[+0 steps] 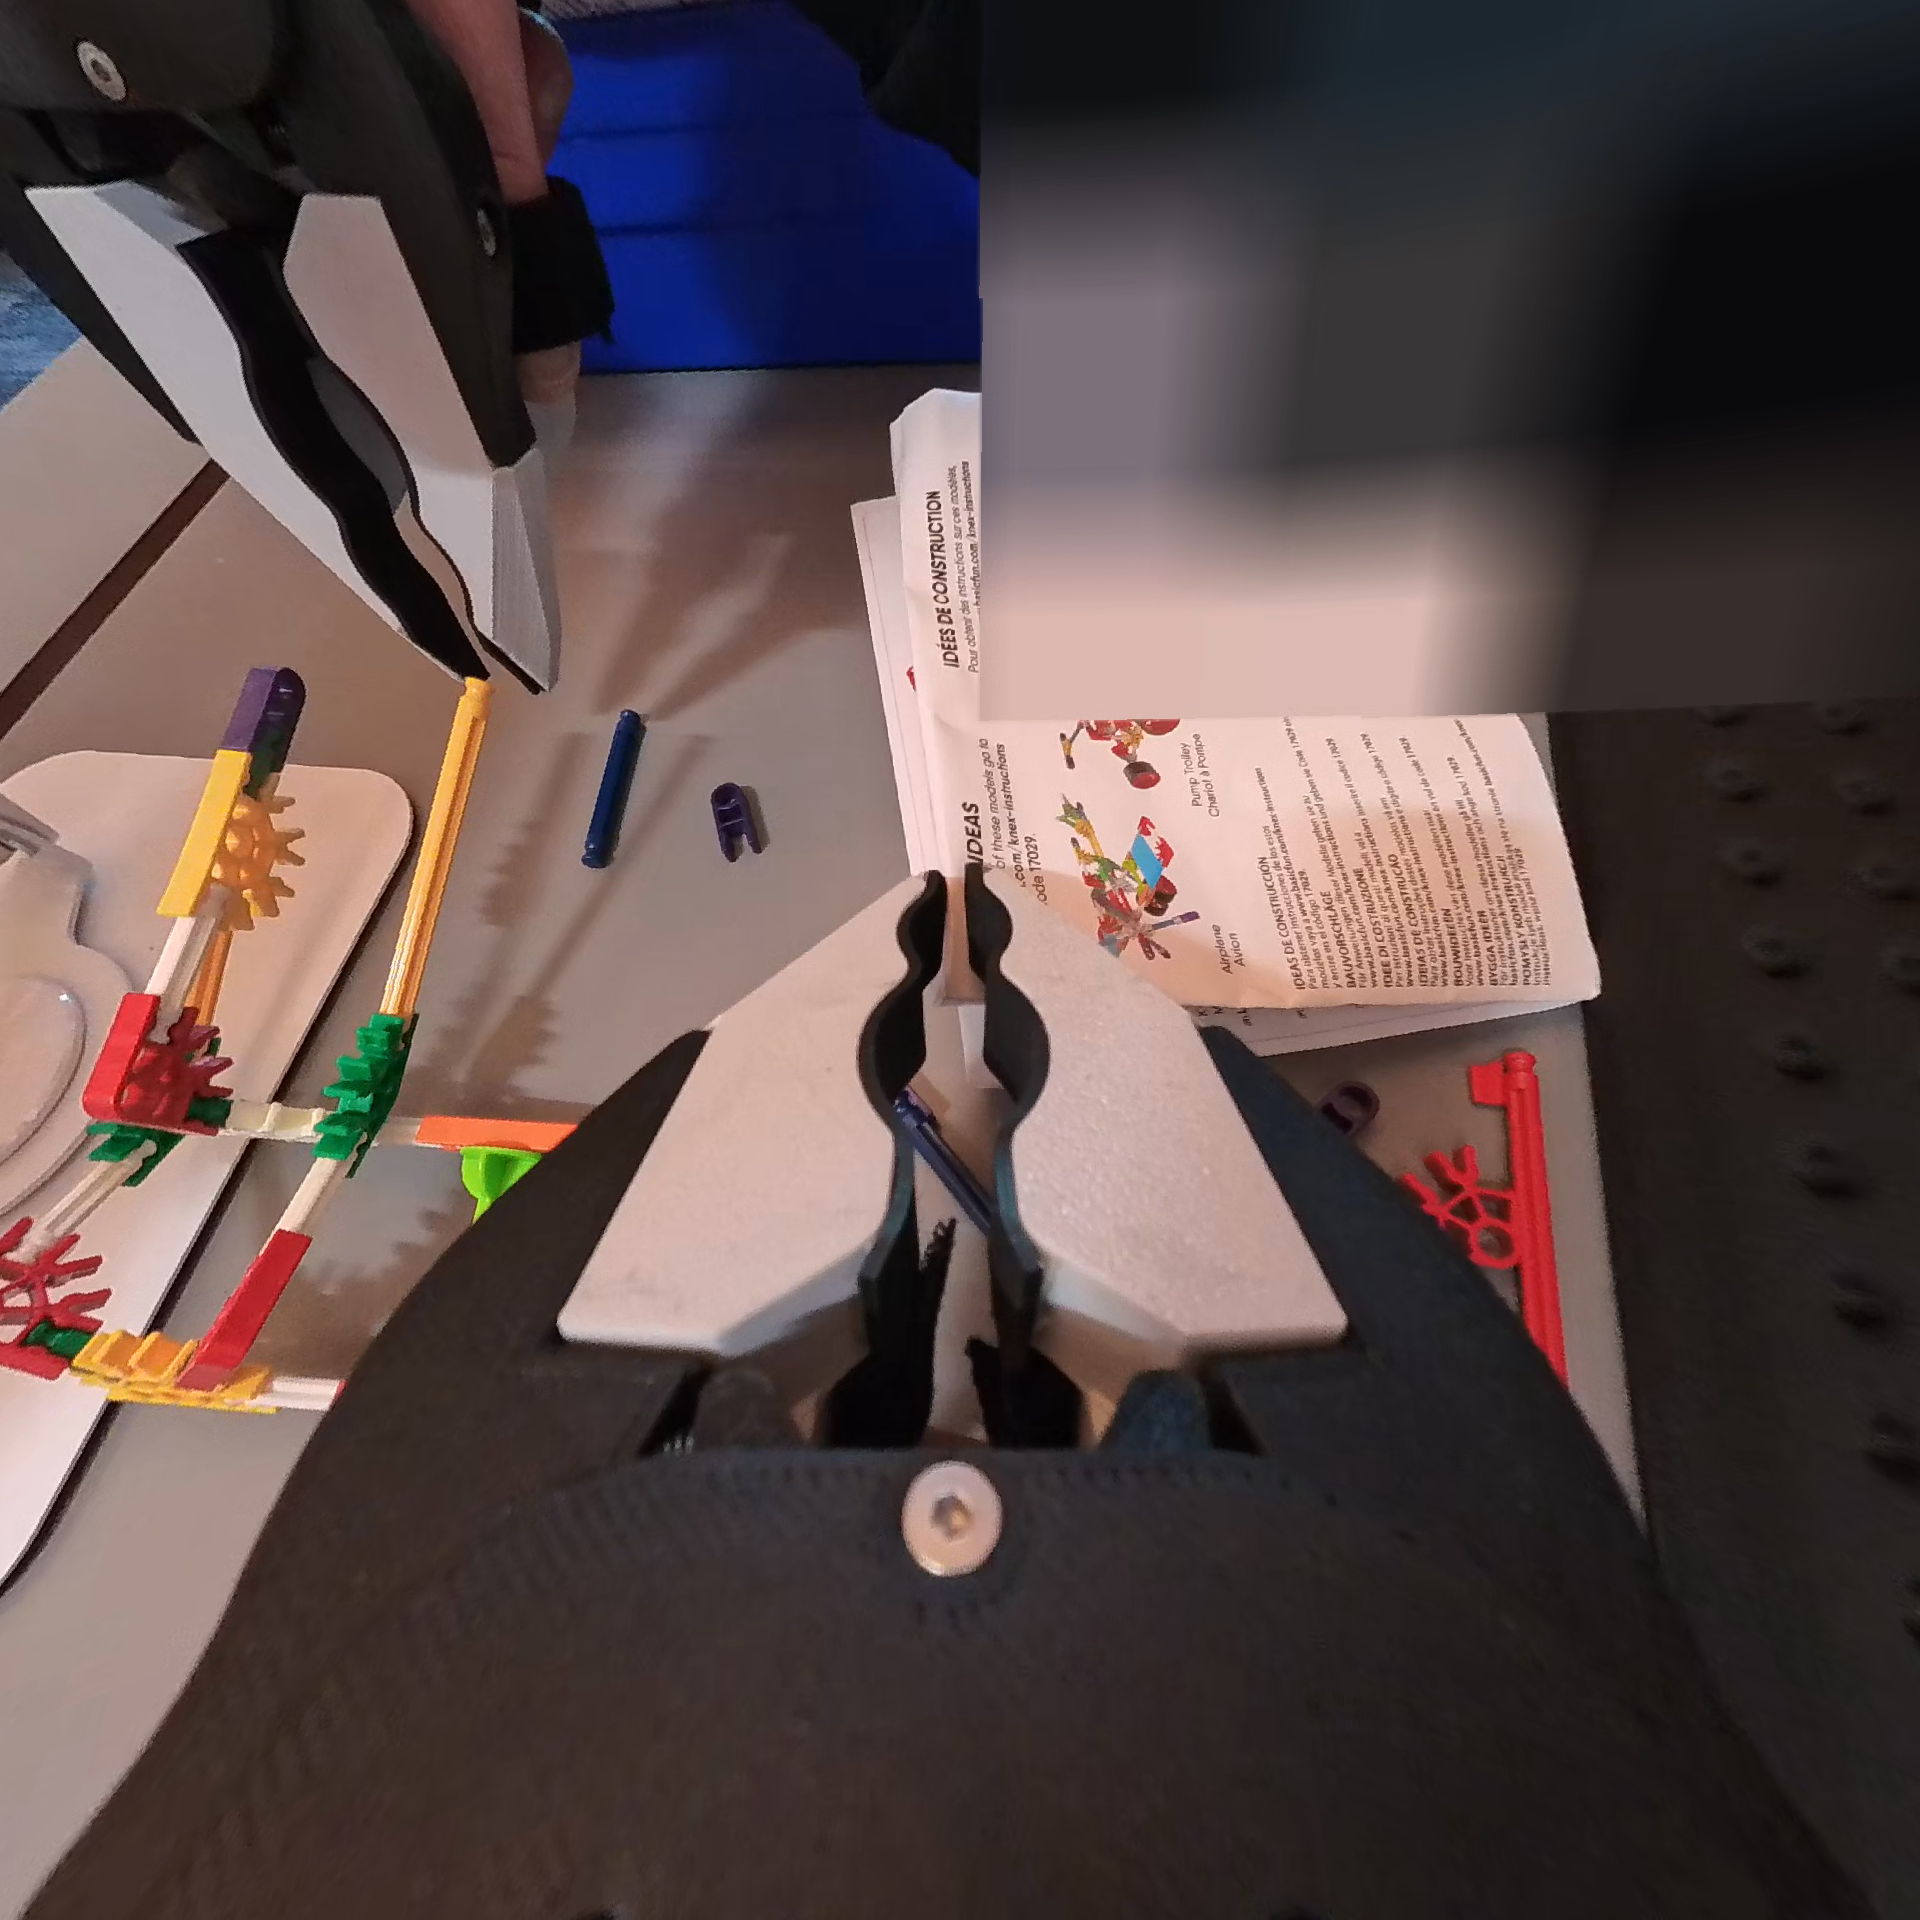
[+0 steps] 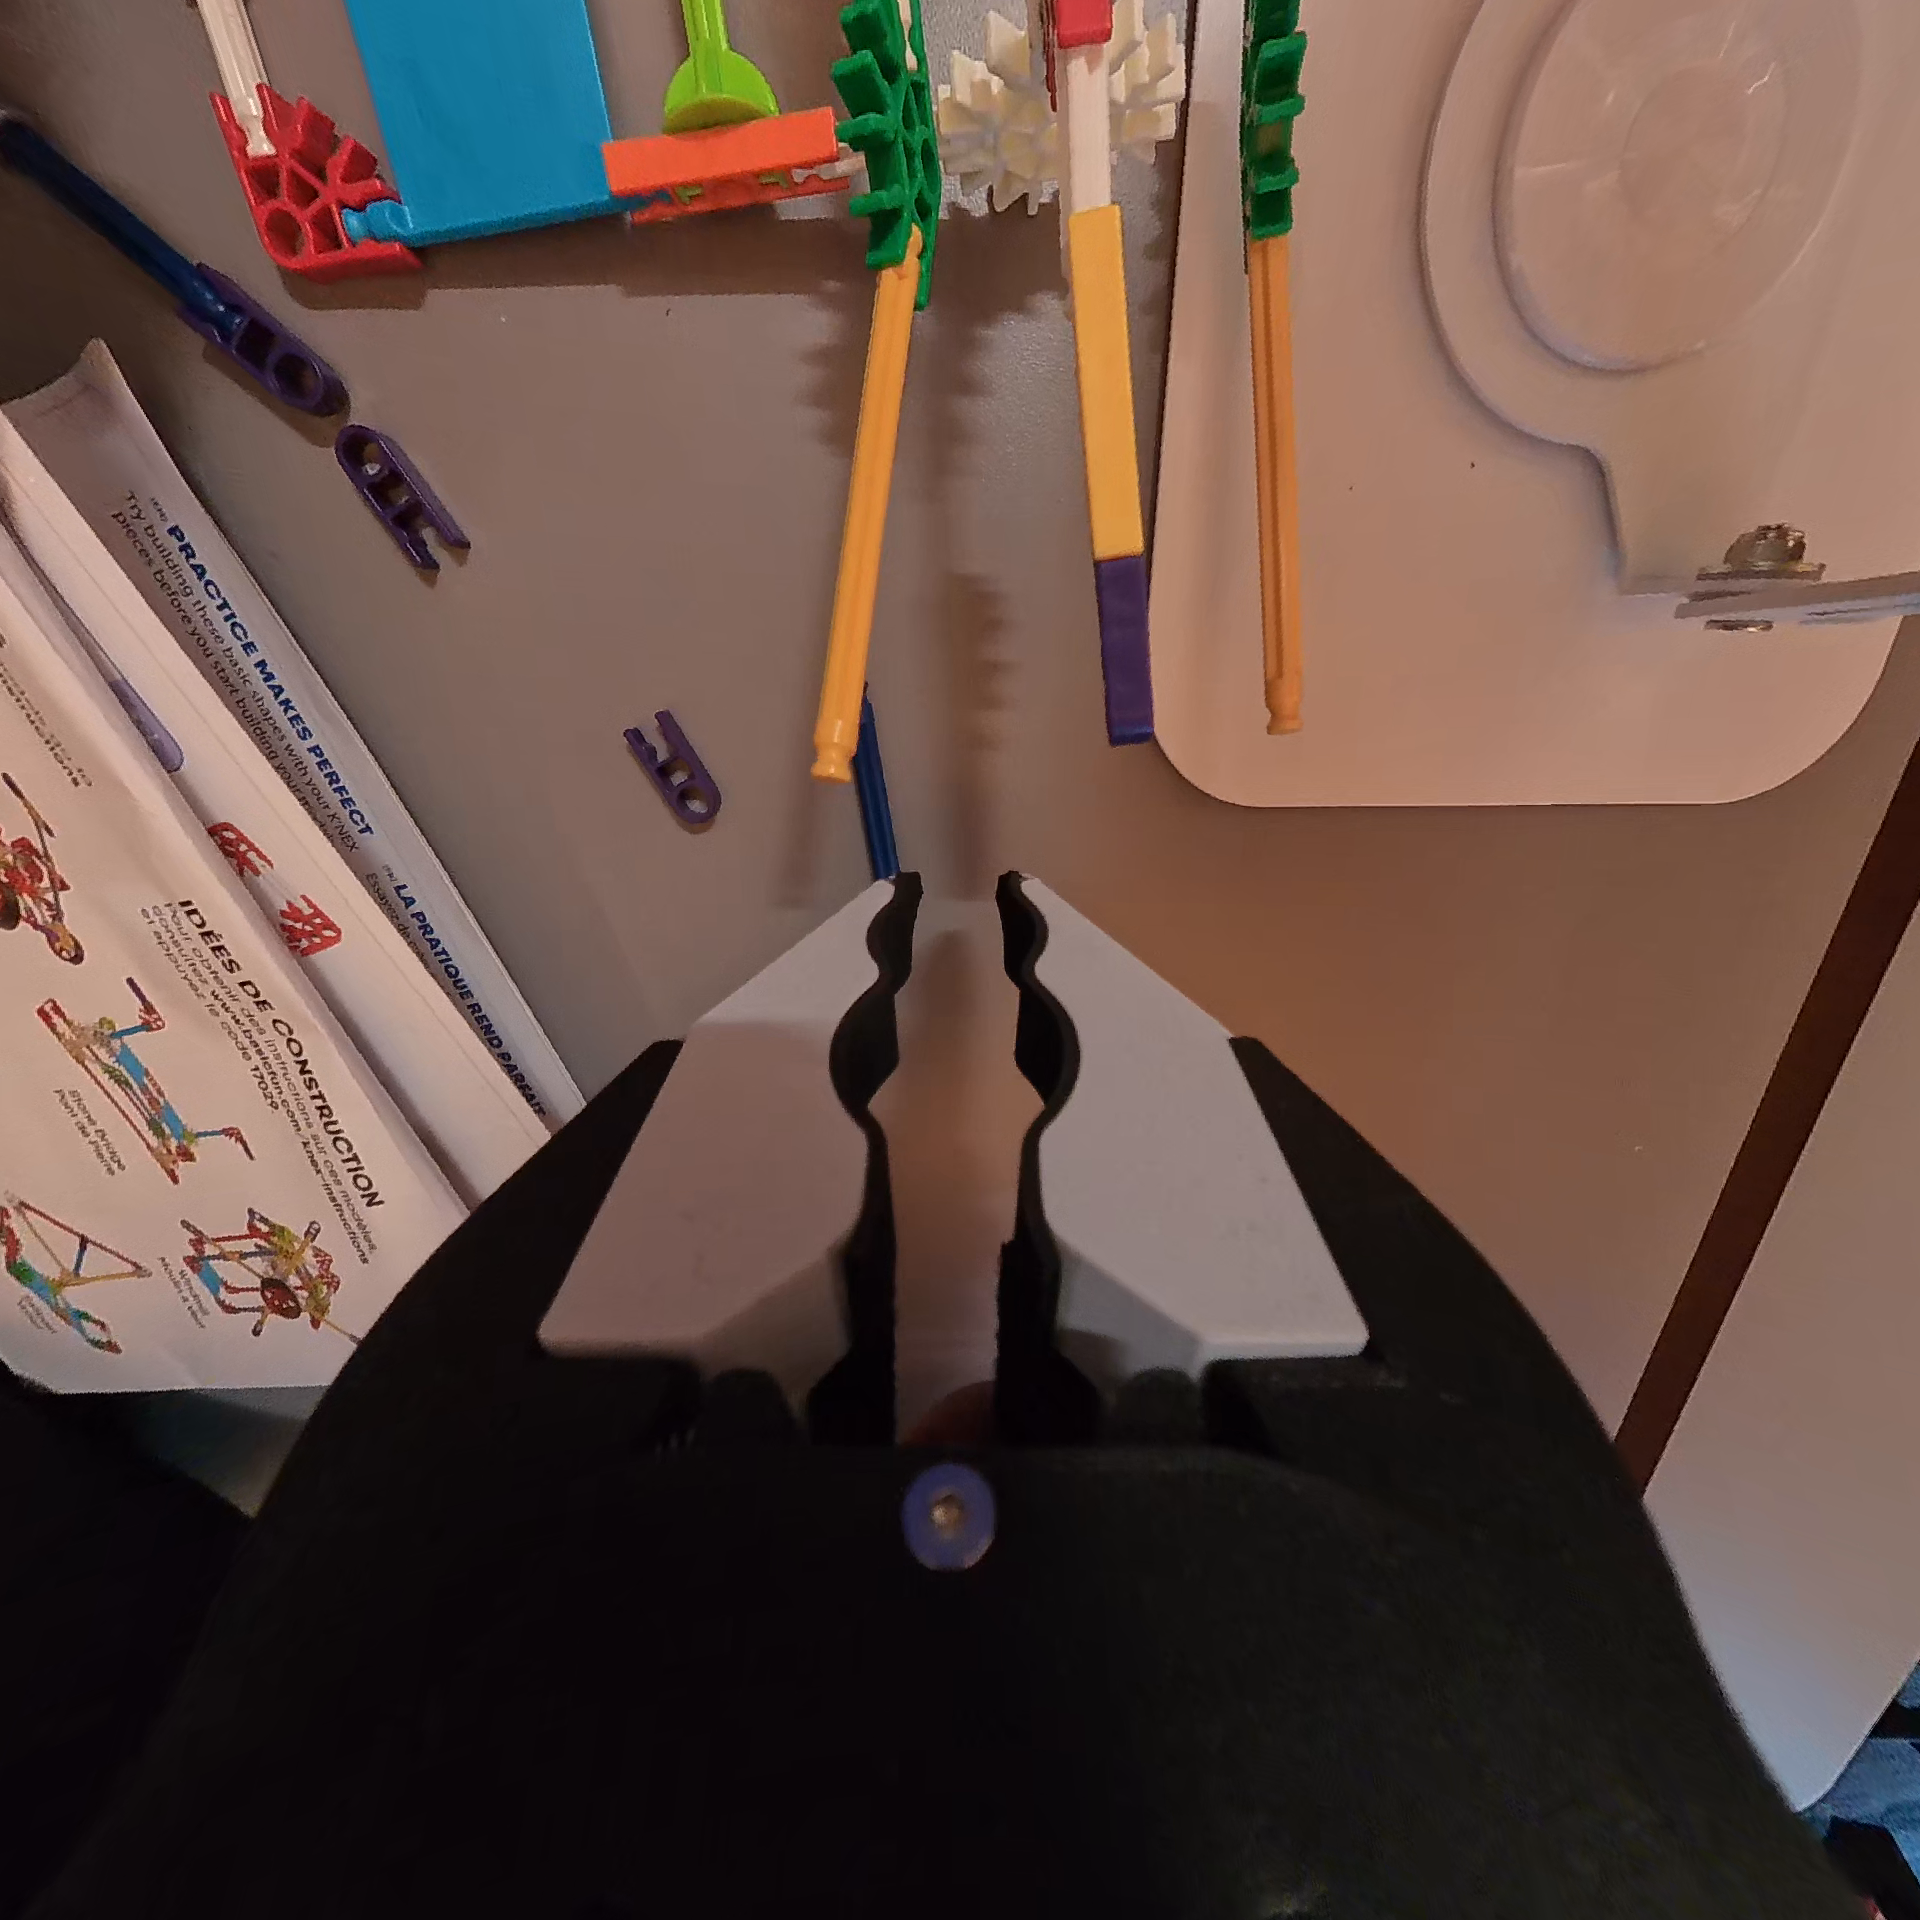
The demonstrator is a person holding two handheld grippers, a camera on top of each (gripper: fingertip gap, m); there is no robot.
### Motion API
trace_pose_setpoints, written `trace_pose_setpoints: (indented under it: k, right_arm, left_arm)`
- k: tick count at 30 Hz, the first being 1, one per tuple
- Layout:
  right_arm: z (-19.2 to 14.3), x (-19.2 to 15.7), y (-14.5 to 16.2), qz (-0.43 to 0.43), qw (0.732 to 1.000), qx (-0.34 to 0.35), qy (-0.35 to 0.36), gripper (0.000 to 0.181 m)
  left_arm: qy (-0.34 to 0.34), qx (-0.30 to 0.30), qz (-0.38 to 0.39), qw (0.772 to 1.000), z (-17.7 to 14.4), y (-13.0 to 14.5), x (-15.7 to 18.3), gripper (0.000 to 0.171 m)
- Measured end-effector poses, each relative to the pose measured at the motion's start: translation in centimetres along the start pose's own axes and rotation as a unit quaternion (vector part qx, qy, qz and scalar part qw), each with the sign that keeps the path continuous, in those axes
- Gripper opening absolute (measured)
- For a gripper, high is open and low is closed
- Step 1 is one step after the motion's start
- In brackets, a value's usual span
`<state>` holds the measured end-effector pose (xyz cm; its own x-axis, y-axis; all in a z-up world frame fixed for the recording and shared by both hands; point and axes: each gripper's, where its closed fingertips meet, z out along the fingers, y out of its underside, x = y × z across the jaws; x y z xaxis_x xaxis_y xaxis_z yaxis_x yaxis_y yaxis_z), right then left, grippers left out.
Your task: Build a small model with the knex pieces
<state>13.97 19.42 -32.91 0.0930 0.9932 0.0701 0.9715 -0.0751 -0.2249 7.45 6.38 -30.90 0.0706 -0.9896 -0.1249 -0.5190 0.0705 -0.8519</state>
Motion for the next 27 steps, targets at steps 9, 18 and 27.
trace_pose_setpoints:
  k: [9,18,27]
  right_arm:
    - [-0.2,-0.1,-0.2,-0.002,1.000,0.004,0.001,0.015]
    - [-0.6,-0.1,-0.2,-0.003,1.000,0.005,0.005,0.015]
    - [-1.1,-0.2,-0.2,-0.004,1.000,0.009,0.012,0.015]
  left_arm:
    - [0.012,-0.024,-0.008,1.000,0.3,0.9,0.3,0.014]
    - [-0.018,-0.019,-0.006,1.000,-1.3,-0.4,-0.9,0.029]
    - [-0.171,-0.023,0.037,0.984,-11.6,-4.0,-5.4,0.029]
